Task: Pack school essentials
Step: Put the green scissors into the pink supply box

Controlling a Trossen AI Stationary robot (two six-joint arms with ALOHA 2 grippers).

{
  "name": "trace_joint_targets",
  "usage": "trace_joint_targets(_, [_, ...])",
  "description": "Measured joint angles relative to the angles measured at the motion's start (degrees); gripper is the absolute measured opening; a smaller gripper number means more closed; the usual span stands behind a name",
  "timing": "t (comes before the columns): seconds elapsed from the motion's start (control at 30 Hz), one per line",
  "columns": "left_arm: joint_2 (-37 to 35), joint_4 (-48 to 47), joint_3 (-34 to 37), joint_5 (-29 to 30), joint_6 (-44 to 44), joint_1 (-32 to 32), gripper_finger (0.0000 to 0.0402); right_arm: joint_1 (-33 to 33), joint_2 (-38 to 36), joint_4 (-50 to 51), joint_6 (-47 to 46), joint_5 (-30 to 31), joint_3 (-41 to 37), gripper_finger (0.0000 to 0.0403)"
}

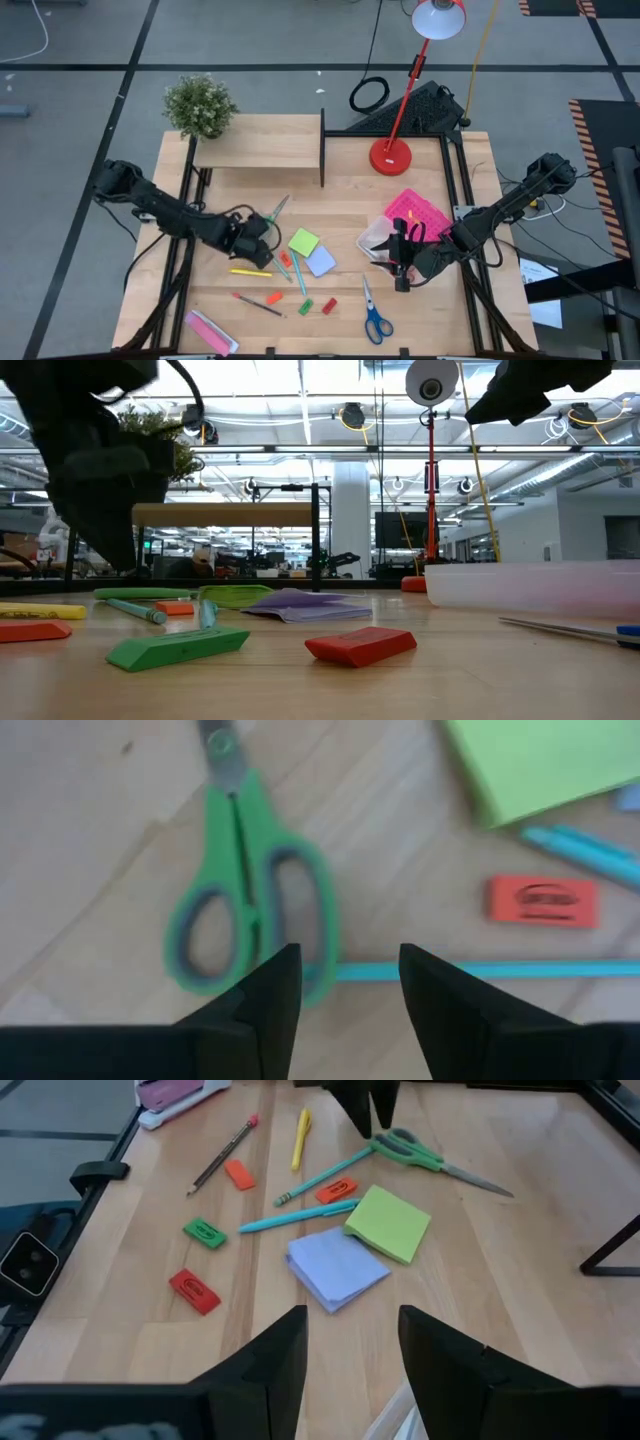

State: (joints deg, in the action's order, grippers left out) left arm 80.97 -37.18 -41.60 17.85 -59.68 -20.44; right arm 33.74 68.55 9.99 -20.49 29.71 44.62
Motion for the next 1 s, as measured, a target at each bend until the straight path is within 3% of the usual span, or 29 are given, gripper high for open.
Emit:
trace_joint_targets(0.43, [0.00, -0.72, 0.02, -5.82, 6.92, 11.73, 0.0175, 0.00, 0.02, 0.07, 0.15, 0.00, 0.00, 0.0153])
trace_joint_targets(1.0, [0.02, 2.82, 4.86, -6.03, 10.77, 12.49, 0.0175, 0.00, 0.01, 0.07, 0.00, 0.00, 0.00, 0.0153])
